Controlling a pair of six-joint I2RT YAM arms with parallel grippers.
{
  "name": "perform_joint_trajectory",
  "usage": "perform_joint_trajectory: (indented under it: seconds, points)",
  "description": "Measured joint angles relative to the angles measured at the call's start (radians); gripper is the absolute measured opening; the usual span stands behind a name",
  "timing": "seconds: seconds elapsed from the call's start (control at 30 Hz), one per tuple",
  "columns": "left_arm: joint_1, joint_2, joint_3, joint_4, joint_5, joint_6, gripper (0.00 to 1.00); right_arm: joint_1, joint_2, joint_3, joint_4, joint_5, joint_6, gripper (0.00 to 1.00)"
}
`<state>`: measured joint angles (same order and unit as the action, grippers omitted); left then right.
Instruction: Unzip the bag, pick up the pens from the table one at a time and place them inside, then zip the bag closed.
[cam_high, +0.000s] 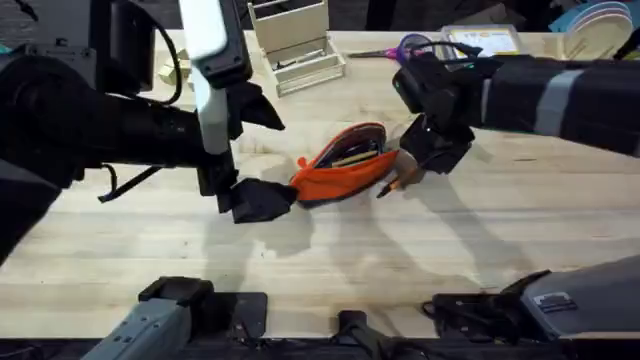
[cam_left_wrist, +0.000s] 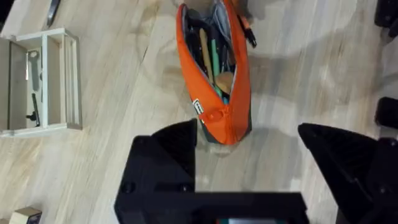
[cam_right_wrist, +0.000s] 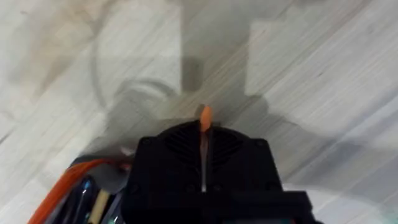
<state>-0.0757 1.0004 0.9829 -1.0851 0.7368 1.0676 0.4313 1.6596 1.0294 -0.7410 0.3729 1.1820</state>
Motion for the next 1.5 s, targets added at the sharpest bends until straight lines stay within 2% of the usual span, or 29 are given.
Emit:
perform_joint_trajectory:
  seconds: [0.37,0.77,1.2,1.5]
  points:
    - [0.000,0.000,0.000,0.000,0.000,0.000,0.993,-0.001,-0.236,0.034,-0.019,0.095,-0.035,0.031]
    - [0.000,0.000,0.000,0.000,0.000,0.000,0.993,-0.001,-0.375,0.034,-0.015,0.104,0.032,0.030]
    - [0.000,0.000,0.000,0.000,0.000,0.000,0.993,0.002,-0.391,0.034,-0.014,0.023,0.221,0.031]
    - [0.000,0.000,0.000,0.000,0.000,0.000,0.993,0.084,-0.325,0.034,0.025,0.021,0.240,0.031]
